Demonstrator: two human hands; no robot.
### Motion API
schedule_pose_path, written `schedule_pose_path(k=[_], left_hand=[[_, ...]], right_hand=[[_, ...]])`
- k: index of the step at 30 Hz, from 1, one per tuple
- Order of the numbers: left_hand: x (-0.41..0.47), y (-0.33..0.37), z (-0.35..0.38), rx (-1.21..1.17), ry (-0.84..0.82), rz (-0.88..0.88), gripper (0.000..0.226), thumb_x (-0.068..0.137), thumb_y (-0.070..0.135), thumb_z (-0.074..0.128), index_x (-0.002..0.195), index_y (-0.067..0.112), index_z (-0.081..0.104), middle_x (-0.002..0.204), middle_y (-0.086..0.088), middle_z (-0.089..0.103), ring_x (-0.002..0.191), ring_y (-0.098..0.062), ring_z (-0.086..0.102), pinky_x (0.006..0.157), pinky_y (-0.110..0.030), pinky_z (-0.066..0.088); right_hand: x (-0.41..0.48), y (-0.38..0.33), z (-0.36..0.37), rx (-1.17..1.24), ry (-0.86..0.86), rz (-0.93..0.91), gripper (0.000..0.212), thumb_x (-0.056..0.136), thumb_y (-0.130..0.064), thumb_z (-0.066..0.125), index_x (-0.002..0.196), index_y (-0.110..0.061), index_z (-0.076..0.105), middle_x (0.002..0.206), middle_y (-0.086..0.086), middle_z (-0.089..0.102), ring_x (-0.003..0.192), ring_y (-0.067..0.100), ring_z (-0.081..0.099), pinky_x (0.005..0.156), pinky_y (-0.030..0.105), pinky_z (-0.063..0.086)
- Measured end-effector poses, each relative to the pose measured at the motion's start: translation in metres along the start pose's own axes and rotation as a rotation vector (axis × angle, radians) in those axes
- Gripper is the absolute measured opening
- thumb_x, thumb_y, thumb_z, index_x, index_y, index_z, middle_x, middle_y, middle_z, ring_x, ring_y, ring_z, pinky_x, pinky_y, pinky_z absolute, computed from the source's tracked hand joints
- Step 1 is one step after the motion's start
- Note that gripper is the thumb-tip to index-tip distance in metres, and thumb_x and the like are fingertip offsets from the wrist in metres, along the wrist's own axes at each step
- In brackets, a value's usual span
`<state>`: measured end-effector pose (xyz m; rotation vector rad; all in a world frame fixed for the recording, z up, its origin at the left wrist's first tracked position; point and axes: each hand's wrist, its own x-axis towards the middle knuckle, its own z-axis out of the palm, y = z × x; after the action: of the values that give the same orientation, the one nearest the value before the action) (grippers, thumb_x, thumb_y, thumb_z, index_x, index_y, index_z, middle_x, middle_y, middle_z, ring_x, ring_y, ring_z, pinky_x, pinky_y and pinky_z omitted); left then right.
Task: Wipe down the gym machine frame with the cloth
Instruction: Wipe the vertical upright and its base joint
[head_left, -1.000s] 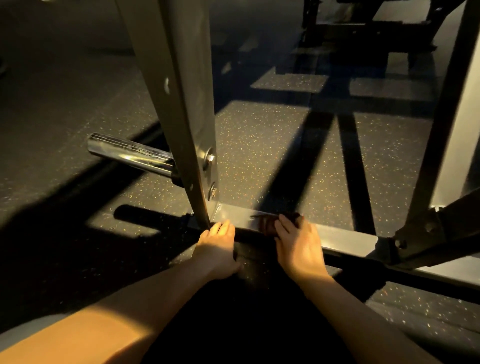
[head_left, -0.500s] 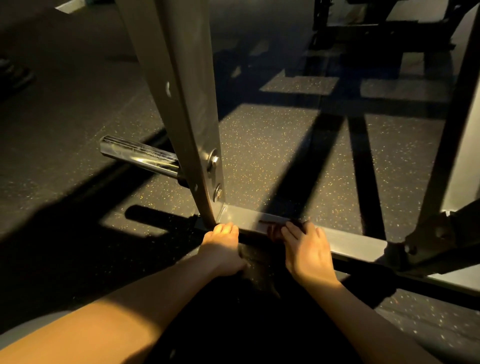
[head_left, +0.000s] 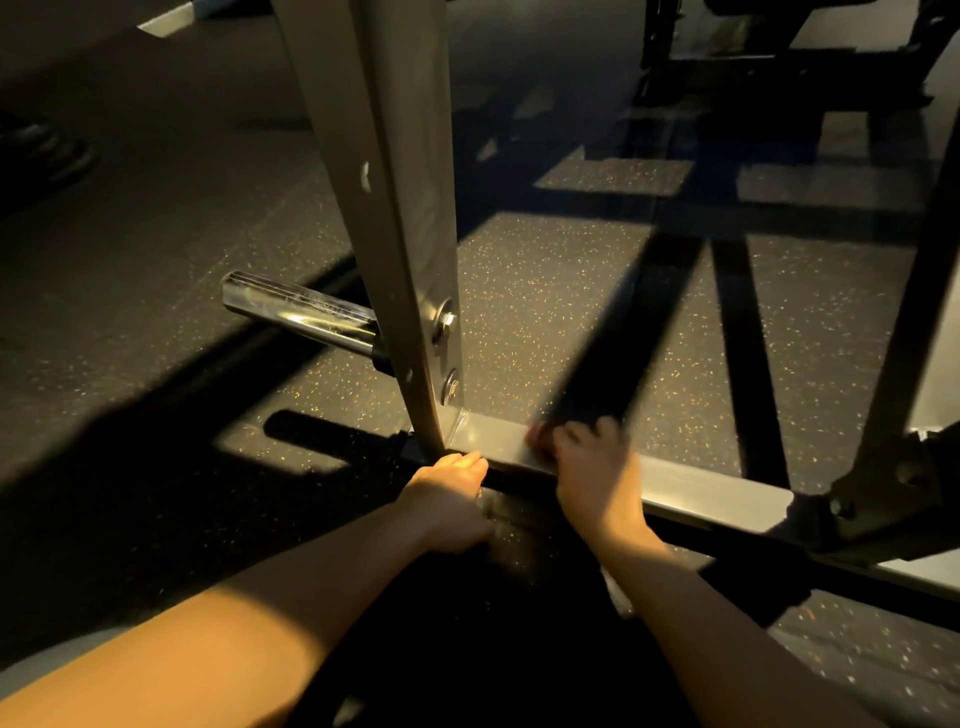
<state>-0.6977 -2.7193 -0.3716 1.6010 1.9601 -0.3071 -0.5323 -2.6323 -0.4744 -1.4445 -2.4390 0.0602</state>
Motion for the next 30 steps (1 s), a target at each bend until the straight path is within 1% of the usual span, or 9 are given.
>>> schedule_pose_path(k=[3,9,14,17,20,23,25,28,30], left_hand=[[0.0,-0.006,-0.003,-0.018,0.058,0.012,0.069,0.089,0.046,0.07,0.149,0.025,0.044,0.152,0.004,0.045,0.142,-0.021,0.04,0.114,-0.035,0.037],[-0.012,-0.032,-0.018,-0.086,0.219,-0.205,0.059,0.088,0.048,0.072,0.14,0.025,0.056,0.14,0.0,0.059,0.129,-0.022,0.054,0.105,-0.034,0.046],[-0.022,-0.042,-0.042,-0.284,0.377,-0.277,0.041,0.092,0.045,0.069,0.128,0.026,0.064,0.12,0.006,0.062,0.107,-0.013,0.055,0.091,-0.032,0.044],[-0.025,-0.038,-0.054,-0.322,0.43,-0.262,0.032,0.089,0.048,0.07,0.116,0.03,0.068,0.111,0.009,0.06,0.102,-0.011,0.056,0.088,-0.032,0.047],[-0.033,-0.04,-0.063,-0.322,0.46,-0.241,0.024,0.087,0.047,0.072,0.107,0.033,0.07,0.109,0.011,0.061,0.101,-0.01,0.058,0.086,-0.031,0.047],[-0.04,-0.047,-0.076,-0.344,0.513,-0.241,0.018,0.087,0.038,0.076,0.103,0.034,0.069,0.106,0.014,0.061,0.098,-0.006,0.058,0.079,-0.028,0.047],[-0.045,-0.049,-0.085,-0.343,0.541,-0.238,0.019,0.089,0.029,0.075,0.107,0.032,0.069,0.106,0.013,0.064,0.096,-0.006,0.06,0.081,-0.03,0.054],[-0.051,-0.052,-0.094,-0.314,0.602,-0.201,0.026,0.09,0.026,0.076,0.114,0.029,0.068,0.104,0.014,0.063,0.098,-0.006,0.06,0.087,-0.03,0.054],[-0.054,-0.055,-0.096,-0.312,0.632,-0.181,0.028,0.089,0.028,0.078,0.115,0.029,0.068,0.104,0.014,0.064,0.098,-0.005,0.061,0.088,-0.03,0.054]], right_hand=[[-0.008,-0.036,0.013,0.082,-0.022,-0.391,0.031,0.082,-0.026,0.062,0.112,-0.023,0.07,0.111,-0.003,0.068,0.104,0.028,0.057,0.082,0.042,0.048],[0.029,-0.043,0.011,0.129,-0.028,-0.034,0.019,0.086,-0.013,0.067,0.101,-0.022,0.07,0.1,-0.003,0.069,0.095,0.025,0.051,0.077,0.039,0.041],[0.011,-0.048,0.014,0.125,-0.069,-0.318,0.033,0.08,-0.016,0.07,0.111,-0.027,0.069,0.107,-0.007,0.067,0.097,0.023,0.053,0.078,0.036,0.045],[0.033,-0.024,0.006,0.038,-0.067,0.017,0.021,0.089,-0.02,0.063,0.106,-0.027,0.073,0.105,-0.003,0.066,0.097,0.025,0.051,0.077,0.04,0.043],[0.028,-0.031,-0.009,0.055,-0.121,0.087,0.021,0.094,-0.024,0.062,0.111,-0.023,0.074,0.109,0.002,0.062,0.1,0.025,0.054,0.081,0.038,0.047],[0.015,-0.065,-0.03,0.376,-0.135,0.202,0.024,0.102,-0.032,0.056,0.121,-0.031,0.07,0.103,-0.001,0.057,0.093,0.019,0.056,0.074,0.034,0.048],[0.011,-0.092,-0.041,0.674,-0.171,0.33,0.019,0.1,-0.033,0.06,0.111,-0.031,0.075,0.09,-0.004,0.059,0.08,0.016,0.059,0.068,0.032,0.047],[0.013,-0.122,-0.035,1.056,-0.415,0.631,0.023,0.096,-0.029,0.067,0.078,-0.016,0.074,0.069,0.0,0.064,0.068,0.018,0.063,0.058,0.028,0.045],[0.022,-0.131,-0.026,1.182,-0.637,0.851,0.013,0.091,-0.02,0.074,0.085,-0.009,0.072,0.081,0.009,0.069,0.078,0.025,0.067,0.064,0.029,0.051]])
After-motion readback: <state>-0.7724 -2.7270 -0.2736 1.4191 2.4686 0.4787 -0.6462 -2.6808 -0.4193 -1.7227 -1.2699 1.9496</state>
